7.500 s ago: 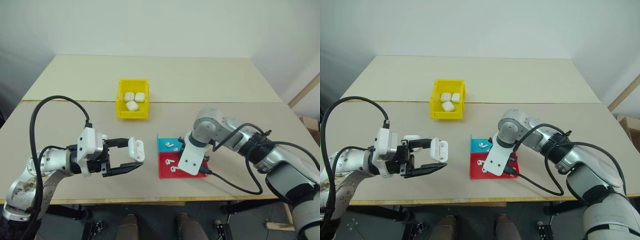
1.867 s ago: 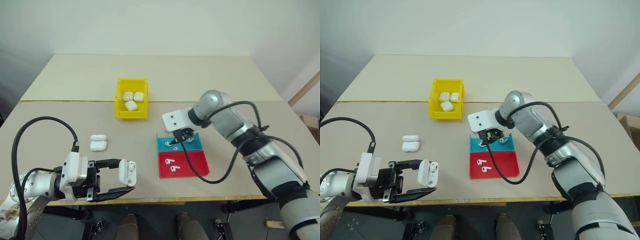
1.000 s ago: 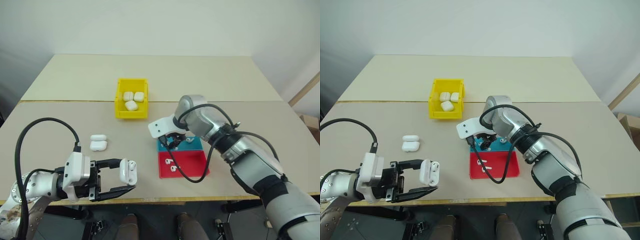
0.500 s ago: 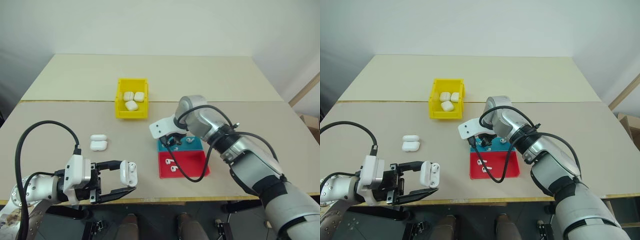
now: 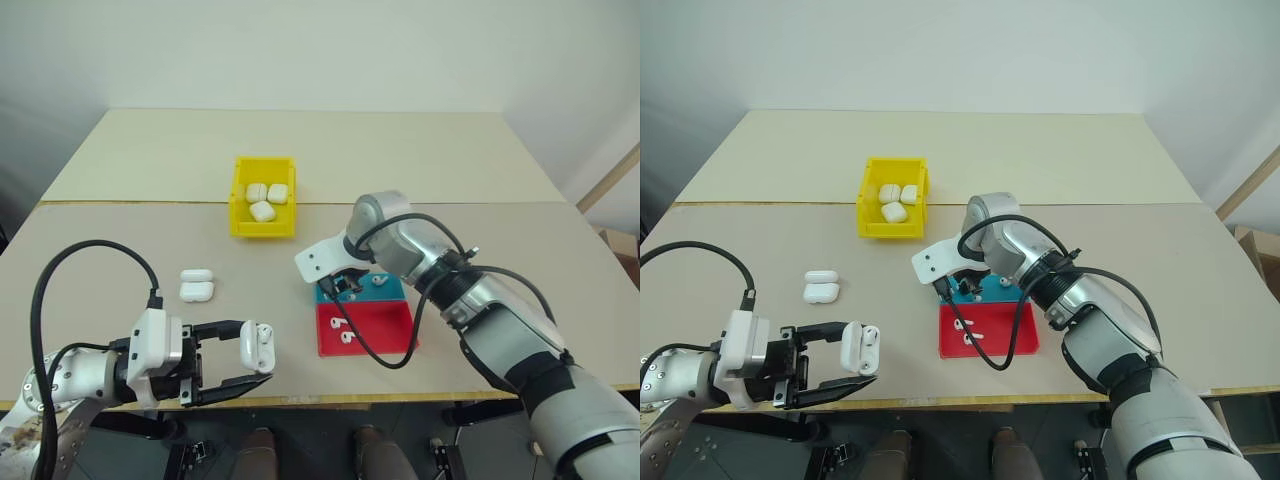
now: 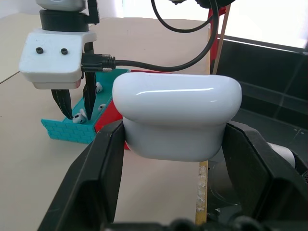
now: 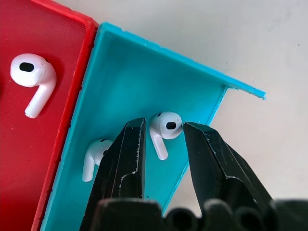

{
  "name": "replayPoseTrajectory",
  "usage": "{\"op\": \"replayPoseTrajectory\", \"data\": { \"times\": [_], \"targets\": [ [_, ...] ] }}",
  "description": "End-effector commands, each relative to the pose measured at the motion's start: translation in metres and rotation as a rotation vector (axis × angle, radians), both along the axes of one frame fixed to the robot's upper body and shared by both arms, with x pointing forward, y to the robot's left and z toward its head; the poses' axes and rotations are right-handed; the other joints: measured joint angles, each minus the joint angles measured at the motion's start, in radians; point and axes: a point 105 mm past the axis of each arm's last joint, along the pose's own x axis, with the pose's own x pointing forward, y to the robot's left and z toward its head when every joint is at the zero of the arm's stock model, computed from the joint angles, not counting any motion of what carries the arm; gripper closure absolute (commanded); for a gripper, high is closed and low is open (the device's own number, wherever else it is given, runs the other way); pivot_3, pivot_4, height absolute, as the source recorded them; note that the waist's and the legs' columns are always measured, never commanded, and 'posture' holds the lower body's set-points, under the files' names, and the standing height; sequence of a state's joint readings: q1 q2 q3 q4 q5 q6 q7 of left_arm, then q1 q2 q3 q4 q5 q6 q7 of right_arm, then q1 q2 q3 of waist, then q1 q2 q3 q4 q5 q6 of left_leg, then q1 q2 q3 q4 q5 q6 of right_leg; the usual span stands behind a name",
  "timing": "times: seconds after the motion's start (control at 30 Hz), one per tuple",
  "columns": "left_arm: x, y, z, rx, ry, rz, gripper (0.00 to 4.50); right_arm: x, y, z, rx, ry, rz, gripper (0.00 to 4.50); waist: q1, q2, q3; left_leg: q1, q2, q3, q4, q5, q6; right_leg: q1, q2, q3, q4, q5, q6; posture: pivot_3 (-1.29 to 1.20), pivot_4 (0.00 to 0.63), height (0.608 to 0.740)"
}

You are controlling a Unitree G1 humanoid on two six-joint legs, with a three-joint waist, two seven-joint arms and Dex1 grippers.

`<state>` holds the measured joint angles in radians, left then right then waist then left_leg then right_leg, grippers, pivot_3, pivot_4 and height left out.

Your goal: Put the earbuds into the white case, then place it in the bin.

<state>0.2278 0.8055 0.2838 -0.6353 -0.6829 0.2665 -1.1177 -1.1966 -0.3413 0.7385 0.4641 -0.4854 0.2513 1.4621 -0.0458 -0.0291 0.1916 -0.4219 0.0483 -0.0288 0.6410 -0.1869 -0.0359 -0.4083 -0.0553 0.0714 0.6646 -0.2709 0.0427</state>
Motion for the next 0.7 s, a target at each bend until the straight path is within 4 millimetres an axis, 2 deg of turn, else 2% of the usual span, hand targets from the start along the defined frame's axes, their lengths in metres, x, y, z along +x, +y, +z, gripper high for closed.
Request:
{"op": "replayPoseTrajectory", "data": {
  "times": [0.03,0.7],
  "targets": [
    [-0.0027,-0.0042,0.0062,0.006,-0.037,-0.022,1.70,-0.0048,0.0047,0.0083,0.030,0.002,0.050,2.88,0.000,0.000,0.000,0.000,0.000,0.000,0.000,0.000,0.000,0.000,0.000,0.000,0.000,0.000,0.000,0.00,0.150,0.740],
    [-0.0033,-0.0057,0.0052,0.005,-0.038,-0.011,1.70,-0.0063,0.0043,0.0037,0.013,-0.004,0.123,2.88,0.000,0.000,0.000,0.000,0.000,0.000,0.000,0.000,0.000,0.000,0.000,0.000,0.000,0.000,0.000,0.00,0.150,0.740]
  ]
}}
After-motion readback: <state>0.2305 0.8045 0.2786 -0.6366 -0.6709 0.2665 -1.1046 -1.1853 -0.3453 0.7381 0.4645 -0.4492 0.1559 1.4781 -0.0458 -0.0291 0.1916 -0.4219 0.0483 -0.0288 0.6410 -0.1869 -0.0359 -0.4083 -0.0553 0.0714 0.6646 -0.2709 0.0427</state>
